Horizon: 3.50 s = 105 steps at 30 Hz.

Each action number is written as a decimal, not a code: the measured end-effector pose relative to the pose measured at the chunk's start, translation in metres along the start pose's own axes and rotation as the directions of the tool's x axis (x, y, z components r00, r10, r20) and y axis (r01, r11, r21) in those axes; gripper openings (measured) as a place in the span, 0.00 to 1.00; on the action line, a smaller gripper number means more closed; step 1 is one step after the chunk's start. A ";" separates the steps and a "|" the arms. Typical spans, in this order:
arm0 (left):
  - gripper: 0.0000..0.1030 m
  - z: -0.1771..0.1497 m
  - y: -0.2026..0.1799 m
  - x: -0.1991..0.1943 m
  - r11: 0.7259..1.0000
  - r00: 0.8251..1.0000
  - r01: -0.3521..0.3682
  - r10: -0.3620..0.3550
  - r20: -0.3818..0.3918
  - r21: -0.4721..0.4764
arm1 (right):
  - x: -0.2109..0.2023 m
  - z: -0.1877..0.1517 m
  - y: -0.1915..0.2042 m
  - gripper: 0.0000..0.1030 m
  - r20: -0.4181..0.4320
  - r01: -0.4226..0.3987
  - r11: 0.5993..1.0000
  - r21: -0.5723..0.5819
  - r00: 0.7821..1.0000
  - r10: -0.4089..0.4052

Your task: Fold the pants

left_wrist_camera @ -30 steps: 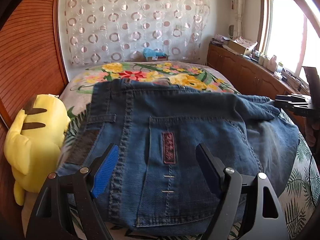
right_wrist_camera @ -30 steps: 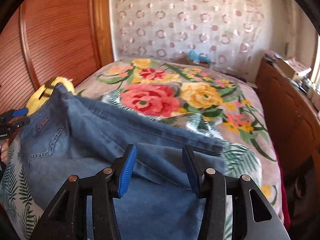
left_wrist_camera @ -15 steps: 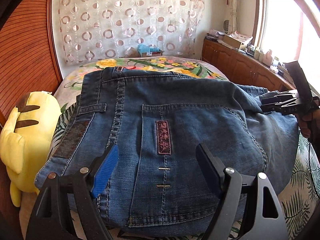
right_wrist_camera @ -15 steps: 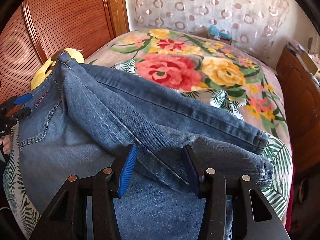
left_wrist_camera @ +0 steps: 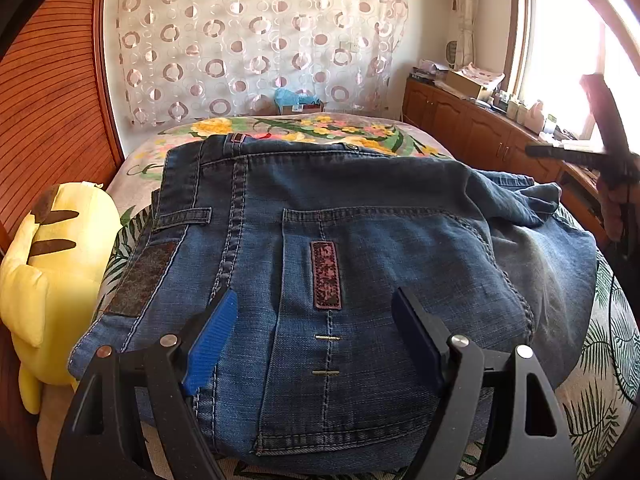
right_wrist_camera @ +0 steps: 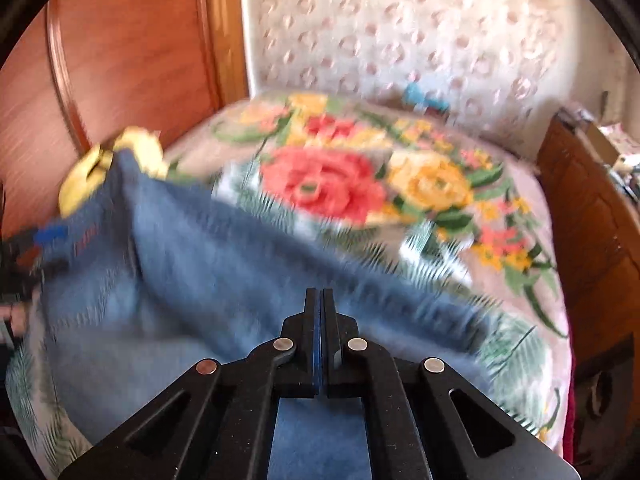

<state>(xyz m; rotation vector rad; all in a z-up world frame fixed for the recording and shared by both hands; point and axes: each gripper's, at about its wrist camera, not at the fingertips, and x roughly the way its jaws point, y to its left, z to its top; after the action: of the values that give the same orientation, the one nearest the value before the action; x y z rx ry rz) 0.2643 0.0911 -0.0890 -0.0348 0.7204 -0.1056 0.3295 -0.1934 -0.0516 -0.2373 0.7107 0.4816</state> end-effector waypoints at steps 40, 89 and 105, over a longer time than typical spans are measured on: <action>0.78 0.000 0.008 -0.008 1.000 0.998 -0.008 0.009 0.054 -0.025 | 0.022 0.049 -0.042 0.01 0.001 0.073 0.997 0.037 0.997 -0.073; 0.76 -0.031 0.110 -0.020 0.950 0.975 -0.210 0.186 -0.118 -0.232 | -0.042 -0.101 -0.026 0.43 -0.099 0.195 0.953 0.232 0.979 -0.176; 0.16 -0.019 0.087 -0.053 0.969 0.982 -0.179 0.187 0.032 -0.172 | -0.059 -0.104 -0.025 0.13 -0.055 0.109 0.976 0.189 0.993 -0.101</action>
<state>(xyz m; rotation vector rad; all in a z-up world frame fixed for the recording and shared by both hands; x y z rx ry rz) 0.2199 0.1834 -0.0747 -0.1316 0.6794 0.1330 0.2445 -0.2737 -0.0873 -0.1043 0.7794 0.3053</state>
